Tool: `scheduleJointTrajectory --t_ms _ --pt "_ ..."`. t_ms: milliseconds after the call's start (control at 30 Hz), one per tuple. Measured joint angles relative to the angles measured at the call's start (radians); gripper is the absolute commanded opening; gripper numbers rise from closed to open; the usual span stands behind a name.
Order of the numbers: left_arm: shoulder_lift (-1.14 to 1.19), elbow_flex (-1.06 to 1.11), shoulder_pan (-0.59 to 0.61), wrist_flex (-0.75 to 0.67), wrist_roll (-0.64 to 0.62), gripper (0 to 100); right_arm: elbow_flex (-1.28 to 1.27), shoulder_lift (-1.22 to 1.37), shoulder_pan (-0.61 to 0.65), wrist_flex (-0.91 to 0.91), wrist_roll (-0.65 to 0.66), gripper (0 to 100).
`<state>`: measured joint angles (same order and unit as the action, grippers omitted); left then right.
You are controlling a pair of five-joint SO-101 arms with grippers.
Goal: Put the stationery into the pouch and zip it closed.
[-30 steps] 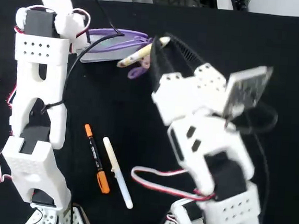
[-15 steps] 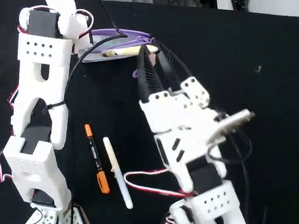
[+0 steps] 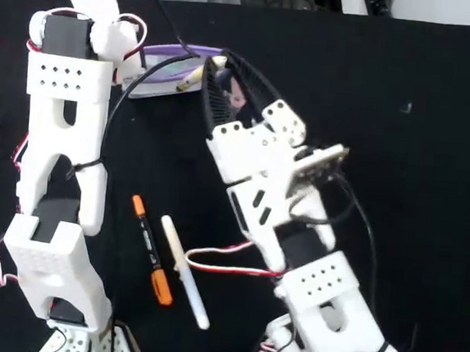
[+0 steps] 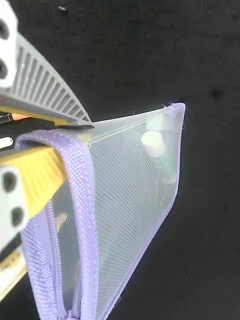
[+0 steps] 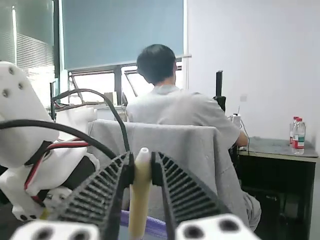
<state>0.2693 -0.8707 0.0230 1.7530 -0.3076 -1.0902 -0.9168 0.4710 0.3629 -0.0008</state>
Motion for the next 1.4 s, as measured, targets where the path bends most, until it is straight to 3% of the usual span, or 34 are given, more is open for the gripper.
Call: scheduleJointTrajectory --t_ms 367,533,967,1267,1333,1400 --pt "0.002 0.000 0.043 0.000 0.000 3 0.000 -0.298 -0.063 -0.107 0.012 1.1" --pt "0.002 0.000 0.043 0.000 0.000 3 -0.005 -0.318 -0.060 -0.107 0.012 1.1" --pt "0.002 0.000 0.043 0.000 0.000 3 -0.003 0.061 -0.060 0.252 0.012 1.1" --pt "0.002 0.000 0.043 0.000 0.000 3 0.003 0.242 -0.057 0.284 0.012 1.4" --pt "0.002 0.000 0.043 0.000 0.000 3 -0.002 0.259 -0.034 0.284 0.012 6.6" --pt "0.002 0.000 0.043 0.000 0.000 3 -0.017 0.267 -0.008 0.284 0.012 18.8"
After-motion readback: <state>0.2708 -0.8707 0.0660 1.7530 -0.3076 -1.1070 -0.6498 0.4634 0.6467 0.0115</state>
